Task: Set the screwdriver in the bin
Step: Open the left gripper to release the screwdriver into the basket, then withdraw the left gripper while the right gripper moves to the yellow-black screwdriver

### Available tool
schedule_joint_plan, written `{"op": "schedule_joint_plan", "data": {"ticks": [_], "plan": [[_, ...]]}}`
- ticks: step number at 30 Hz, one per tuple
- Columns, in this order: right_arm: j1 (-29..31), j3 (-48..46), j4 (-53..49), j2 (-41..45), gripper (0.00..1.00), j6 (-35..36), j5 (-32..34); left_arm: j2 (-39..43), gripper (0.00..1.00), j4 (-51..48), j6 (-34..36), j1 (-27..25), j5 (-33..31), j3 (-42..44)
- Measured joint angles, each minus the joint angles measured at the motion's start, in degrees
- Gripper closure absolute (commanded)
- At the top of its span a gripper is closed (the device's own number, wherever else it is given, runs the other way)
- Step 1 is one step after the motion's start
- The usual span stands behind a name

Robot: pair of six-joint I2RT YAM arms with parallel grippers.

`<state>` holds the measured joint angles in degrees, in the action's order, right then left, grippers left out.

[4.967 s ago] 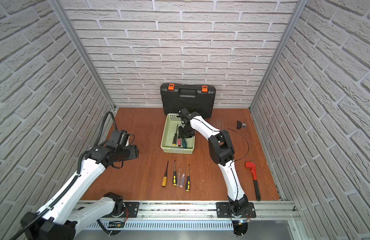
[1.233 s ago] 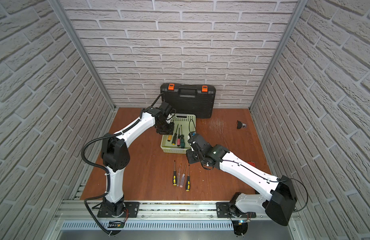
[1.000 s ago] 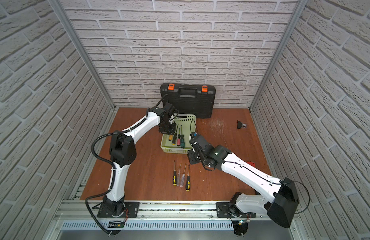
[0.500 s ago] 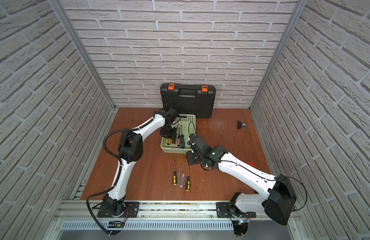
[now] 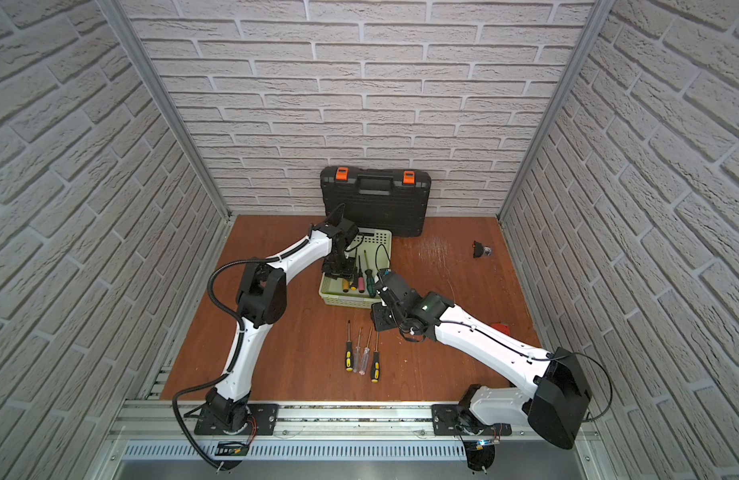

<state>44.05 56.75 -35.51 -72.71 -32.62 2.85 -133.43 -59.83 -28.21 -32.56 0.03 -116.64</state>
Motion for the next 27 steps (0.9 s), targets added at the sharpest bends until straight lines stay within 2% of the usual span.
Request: {"op": "schedule_joint_plan", "data": {"ticks": [5, 11, 16, 18, 22, 27], "plan": [[1.27, 0.00, -1.40, 0.37, 0.59, -0.55, 0.83, 9.11, 0.53, 2.71, -0.55, -0.52, 0.02, 7.10], [4.63, -0.52, -4.81, 2.91, 0.58, -3.72, 3.91, 27.19, 0.53, 8.55, -2.10, -0.72, 0.94, 18.64], [7.91, -5.29, -6.01, 4.57, 0.57, -8.74, 5.31, 40.04, 0.53, 12.26, -4.52, -2.43, -1.49, 31.63], [10.05, -6.38, -7.30, 3.80, 0.52, -11.10, 5.99, 42.49, 0.53, 12.68, -5.49, -3.41, -2.64, 36.04], [16.33, -6.60, -9.09, 0.87, 0.51, -15.85, 6.93, 45.27, 0.53, 13.38, -7.39, -5.11, -4.02, 42.99], [21.40, -5.11, -9.68, -5.16, 0.47, -20.59, 6.93, 48.70, 0.51, 14.08, -8.00, -5.38, -5.29, 46.56]]}}
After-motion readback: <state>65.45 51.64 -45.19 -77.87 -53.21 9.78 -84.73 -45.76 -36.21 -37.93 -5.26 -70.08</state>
